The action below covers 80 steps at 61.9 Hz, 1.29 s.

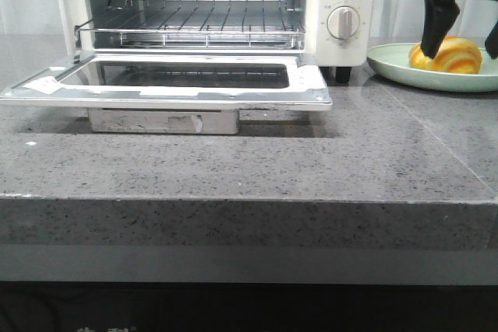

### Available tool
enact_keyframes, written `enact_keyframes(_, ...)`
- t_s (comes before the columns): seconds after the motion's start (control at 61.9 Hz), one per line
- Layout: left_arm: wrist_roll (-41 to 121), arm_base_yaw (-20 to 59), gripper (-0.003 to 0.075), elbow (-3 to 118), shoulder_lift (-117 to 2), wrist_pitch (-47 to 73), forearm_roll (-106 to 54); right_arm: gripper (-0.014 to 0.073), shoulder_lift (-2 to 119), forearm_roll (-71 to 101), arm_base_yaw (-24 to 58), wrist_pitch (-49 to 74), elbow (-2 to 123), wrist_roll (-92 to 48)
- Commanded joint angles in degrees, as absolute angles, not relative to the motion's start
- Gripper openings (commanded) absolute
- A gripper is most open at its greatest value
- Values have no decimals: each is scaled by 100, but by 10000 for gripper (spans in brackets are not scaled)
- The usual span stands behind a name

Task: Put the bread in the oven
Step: 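Grasp the striped croissant with the right gripper and lift it, then carry the croissant with the right gripper into the open oven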

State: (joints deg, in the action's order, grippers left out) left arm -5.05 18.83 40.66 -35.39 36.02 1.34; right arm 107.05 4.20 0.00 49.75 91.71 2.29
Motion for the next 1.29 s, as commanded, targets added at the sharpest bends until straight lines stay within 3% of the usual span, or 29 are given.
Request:
enact_keyframes(0.0, -554, 1874, -18, 4215, -3530, 3231, 132, 604, 10588, 359, 3, 4888, 9461, 148)
enact_keyframes(0.178, -554, 1874, -18, 4215, -3530, 3231, 132, 570, 10727, 359, 3, 4869, 9483, 148)
enact_keyframes(0.339, -554, 1874, -18, 4215, -3530, 3231, 132, 265, 10725, 352, 3, 4871, 9483, 148)
enact_keyframes(0.452, -554, 1874, -18, 4215, -3530, 3231, 132, 141, 10718, 352, 3, 4890, 9551, 144)
enact_keyframes(0.808, -554, 1874, -18, 4215, -3530, 3231, 132, 133, 9998, 352, 3, 5089, 9411, 106)
enact_keyframes(1.277, -554, 1874, -18, 4215, -3530, 3202, 132, 133, 7497, 358, 523, 4421, 7419, 67)
